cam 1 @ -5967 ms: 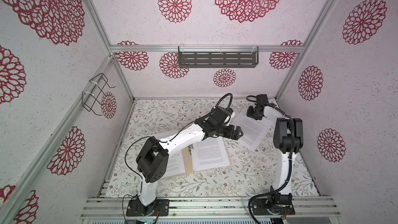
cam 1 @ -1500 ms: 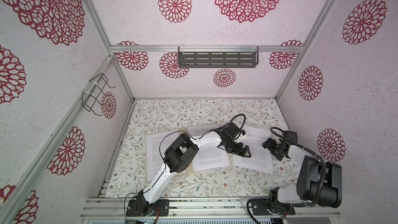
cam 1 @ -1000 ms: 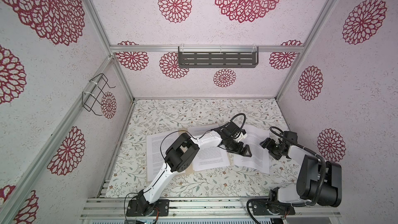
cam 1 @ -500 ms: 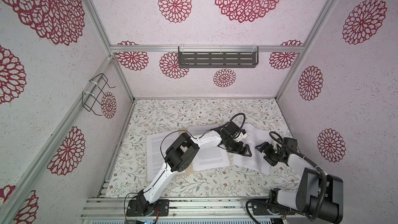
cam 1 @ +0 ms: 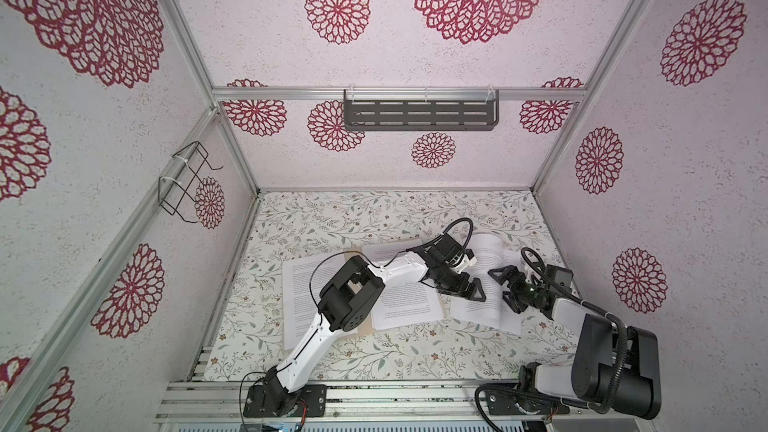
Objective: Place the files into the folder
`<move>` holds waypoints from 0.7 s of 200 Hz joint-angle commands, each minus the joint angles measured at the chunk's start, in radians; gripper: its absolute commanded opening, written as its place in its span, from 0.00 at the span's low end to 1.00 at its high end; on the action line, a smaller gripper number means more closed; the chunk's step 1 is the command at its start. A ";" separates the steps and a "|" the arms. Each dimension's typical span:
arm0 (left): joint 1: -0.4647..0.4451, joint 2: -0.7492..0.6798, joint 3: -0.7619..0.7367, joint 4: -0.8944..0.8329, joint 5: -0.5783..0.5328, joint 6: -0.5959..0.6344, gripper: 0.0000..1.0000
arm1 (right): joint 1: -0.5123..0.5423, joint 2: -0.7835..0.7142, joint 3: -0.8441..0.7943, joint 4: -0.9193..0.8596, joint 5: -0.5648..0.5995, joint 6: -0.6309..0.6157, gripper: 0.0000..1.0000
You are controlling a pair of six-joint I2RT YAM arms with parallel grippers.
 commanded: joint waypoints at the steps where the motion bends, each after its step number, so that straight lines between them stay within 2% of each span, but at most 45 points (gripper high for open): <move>1: 0.012 0.056 -0.043 -0.058 -0.065 -0.002 0.97 | 0.003 -0.087 -0.053 -0.025 -0.018 0.020 0.95; 38: 0.026 0.073 -0.037 -0.049 -0.059 -0.023 0.97 | 0.006 -0.221 -0.122 0.032 -0.071 0.126 0.98; 62: 0.030 0.090 -0.027 -0.044 -0.050 -0.038 0.97 | 0.007 -0.268 -0.107 0.043 -0.085 0.129 0.99; 114: 0.029 0.072 -0.062 -0.033 -0.053 -0.039 0.97 | 0.052 -0.117 -0.048 0.353 -0.141 0.204 0.99; 140: 0.029 0.066 -0.071 -0.032 -0.053 -0.039 0.97 | 0.079 -0.065 -0.021 0.428 -0.145 0.197 0.99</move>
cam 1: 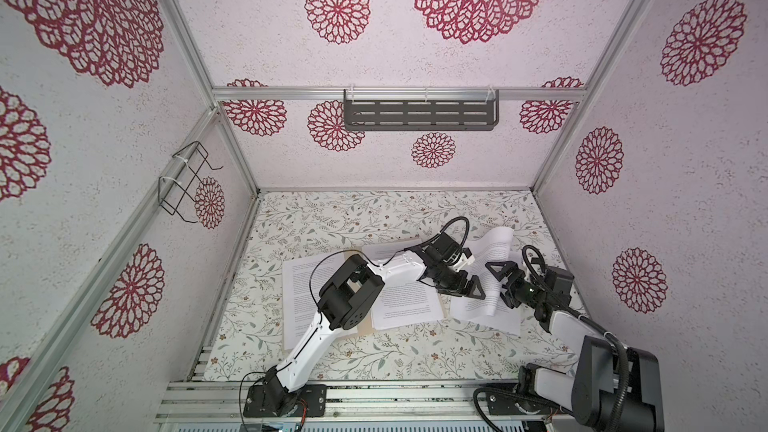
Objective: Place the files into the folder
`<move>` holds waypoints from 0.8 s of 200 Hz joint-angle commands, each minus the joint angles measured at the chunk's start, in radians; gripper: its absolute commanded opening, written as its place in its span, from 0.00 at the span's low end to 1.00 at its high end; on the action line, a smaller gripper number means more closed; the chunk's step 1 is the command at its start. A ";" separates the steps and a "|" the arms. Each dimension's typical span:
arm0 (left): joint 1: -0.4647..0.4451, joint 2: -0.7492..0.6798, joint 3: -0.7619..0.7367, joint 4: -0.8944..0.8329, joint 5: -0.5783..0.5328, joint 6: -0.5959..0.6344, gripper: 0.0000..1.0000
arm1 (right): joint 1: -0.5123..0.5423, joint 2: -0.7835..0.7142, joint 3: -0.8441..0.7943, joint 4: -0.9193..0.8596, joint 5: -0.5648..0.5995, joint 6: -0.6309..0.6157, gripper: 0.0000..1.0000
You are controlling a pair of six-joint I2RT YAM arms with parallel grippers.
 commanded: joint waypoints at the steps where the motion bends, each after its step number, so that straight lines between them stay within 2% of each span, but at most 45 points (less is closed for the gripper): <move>1: 0.012 0.058 -0.057 -0.070 -0.100 0.010 0.97 | 0.020 0.027 0.042 0.167 -0.044 0.022 0.99; 62: 0.011 0.044 -0.077 -0.066 -0.099 0.014 0.97 | 0.023 0.178 0.102 0.389 -0.123 0.031 0.99; 80: 0.011 0.043 -0.076 -0.067 -0.102 0.011 0.98 | 0.034 0.236 0.107 0.484 -0.179 0.092 0.99; 94: 0.011 0.039 -0.082 -0.064 -0.104 0.009 0.97 | 0.037 0.225 0.080 0.531 -0.202 0.121 0.99; 111: 0.012 0.037 -0.088 -0.056 -0.107 0.001 0.97 | 0.036 0.154 0.065 0.439 -0.209 0.074 0.99; 135: 0.013 0.034 -0.095 -0.052 -0.107 -0.003 0.97 | 0.042 0.007 0.111 0.059 -0.150 -0.147 0.99; 142: 0.015 0.031 -0.097 -0.052 -0.109 -0.001 0.97 | 0.046 -0.013 0.112 0.007 -0.132 -0.152 0.98; 160: 0.020 0.030 -0.100 -0.053 -0.110 -0.002 0.98 | 0.059 -0.031 0.091 0.001 -0.133 -0.096 0.97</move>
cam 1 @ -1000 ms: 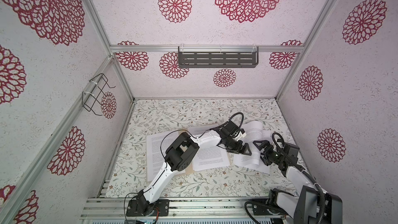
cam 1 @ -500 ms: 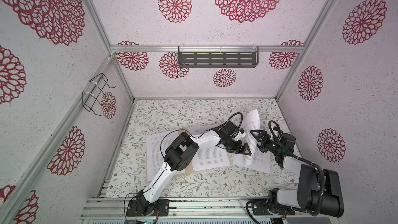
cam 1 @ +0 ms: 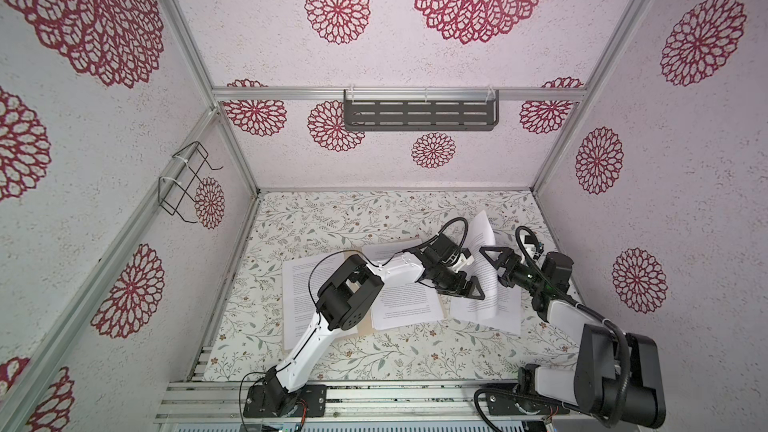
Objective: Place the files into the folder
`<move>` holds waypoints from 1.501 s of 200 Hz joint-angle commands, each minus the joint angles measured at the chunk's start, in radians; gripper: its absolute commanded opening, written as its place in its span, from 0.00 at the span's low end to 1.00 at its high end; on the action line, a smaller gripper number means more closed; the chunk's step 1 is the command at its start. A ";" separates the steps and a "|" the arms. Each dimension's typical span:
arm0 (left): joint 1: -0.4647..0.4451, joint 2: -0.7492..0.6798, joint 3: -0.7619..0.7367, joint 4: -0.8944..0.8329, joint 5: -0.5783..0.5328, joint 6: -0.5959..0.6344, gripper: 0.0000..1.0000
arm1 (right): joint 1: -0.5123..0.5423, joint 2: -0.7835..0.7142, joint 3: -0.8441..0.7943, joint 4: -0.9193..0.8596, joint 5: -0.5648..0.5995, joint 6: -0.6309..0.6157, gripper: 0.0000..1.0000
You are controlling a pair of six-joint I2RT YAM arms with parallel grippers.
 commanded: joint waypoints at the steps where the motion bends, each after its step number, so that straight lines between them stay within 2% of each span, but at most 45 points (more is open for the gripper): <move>1: 0.020 0.047 -0.056 -0.103 -0.111 -0.002 0.98 | 0.017 -0.039 0.010 -0.148 0.012 -0.054 0.96; 31: 0.026 0.048 -0.060 -0.099 -0.115 -0.007 0.98 | 0.027 -0.118 0.037 -0.349 0.076 -0.120 0.96; 60: 0.026 0.045 -0.069 -0.082 -0.114 -0.016 0.97 | 0.035 -0.128 0.085 -0.589 0.199 -0.275 0.95; 129: 0.030 0.036 -0.083 -0.074 -0.118 -0.019 0.98 | 0.097 -0.178 -0.028 -0.512 0.176 -0.165 0.96; 159: 0.030 0.035 -0.087 -0.071 -0.120 -0.021 0.98 | 0.090 -0.196 0.025 -0.598 0.242 -0.219 0.95; 234: 0.031 0.033 -0.105 -0.062 -0.126 -0.025 0.98 | -0.017 -0.129 0.153 -0.794 0.362 -0.268 0.83; 254: 0.031 0.031 -0.109 -0.059 -0.126 -0.026 0.98 | -0.047 -0.143 0.162 -0.826 0.406 -0.269 0.81; 288: 0.031 0.030 -0.113 -0.058 -0.124 -0.026 0.98 | -0.106 -0.132 0.136 -0.828 0.401 -0.255 0.80; 300: 0.031 0.029 -0.115 -0.055 -0.126 -0.025 0.98 | -0.134 -0.143 0.118 -0.817 0.392 -0.248 0.83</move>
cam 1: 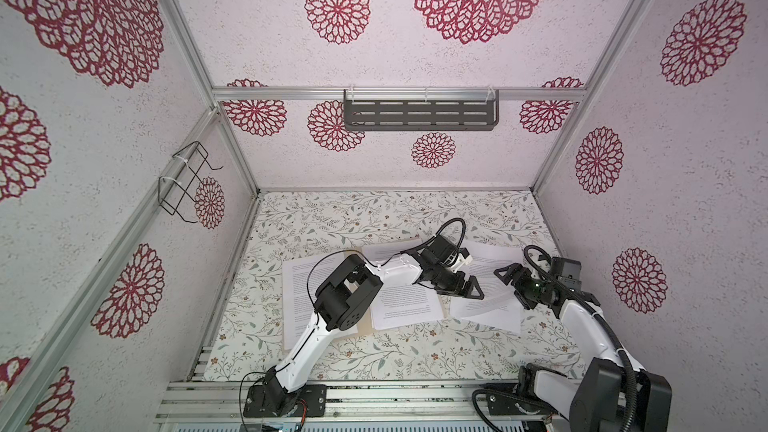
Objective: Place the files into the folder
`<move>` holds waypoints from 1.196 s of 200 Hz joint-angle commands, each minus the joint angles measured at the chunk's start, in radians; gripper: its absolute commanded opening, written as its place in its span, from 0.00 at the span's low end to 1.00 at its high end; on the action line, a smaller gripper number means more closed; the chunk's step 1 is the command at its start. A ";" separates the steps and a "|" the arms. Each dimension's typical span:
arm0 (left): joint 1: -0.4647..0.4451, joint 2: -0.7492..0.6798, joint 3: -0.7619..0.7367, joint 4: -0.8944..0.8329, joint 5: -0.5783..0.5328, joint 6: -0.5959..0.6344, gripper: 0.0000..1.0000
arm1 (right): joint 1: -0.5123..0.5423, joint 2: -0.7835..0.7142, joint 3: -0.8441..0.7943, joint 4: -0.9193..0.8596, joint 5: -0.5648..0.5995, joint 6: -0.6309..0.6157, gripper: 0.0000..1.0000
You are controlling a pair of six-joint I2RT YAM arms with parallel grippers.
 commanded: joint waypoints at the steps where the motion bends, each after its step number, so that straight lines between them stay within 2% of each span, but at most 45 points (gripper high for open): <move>1: 0.027 0.050 -0.059 -0.126 -0.123 -0.001 0.98 | -0.043 -0.017 -0.013 -0.018 0.013 -0.002 0.83; 56: 0.028 0.050 -0.065 -0.119 -0.123 -0.005 0.98 | -0.143 -0.023 -0.064 0.034 -0.052 0.006 0.89; 84: 0.029 0.053 -0.063 -0.119 -0.124 -0.010 0.98 | -0.162 -0.023 -0.064 0.027 -0.039 0.008 0.94; 102: 0.029 0.051 -0.064 -0.119 -0.123 -0.009 0.98 | -0.170 -0.032 -0.074 0.053 -0.074 0.011 0.95; 131: 0.029 0.054 -0.063 -0.117 -0.121 -0.009 0.98 | -0.170 -0.015 -0.080 0.060 -0.069 0.003 0.93; 175: 0.029 0.049 -0.069 -0.113 -0.123 -0.011 0.98 | -0.170 -0.018 -0.075 -0.013 0.041 -0.034 0.80; 200: 0.029 0.048 -0.072 -0.108 -0.123 -0.013 0.98 | -0.170 -0.022 -0.090 -0.017 0.085 -0.040 0.69; 221: 0.028 0.045 -0.073 -0.107 -0.123 -0.014 0.97 | -0.170 -0.027 -0.097 -0.015 0.106 -0.051 0.52; 239: 0.029 0.036 -0.071 -0.111 -0.122 -0.009 0.98 | -0.168 -0.023 -0.101 -0.006 0.103 -0.058 0.32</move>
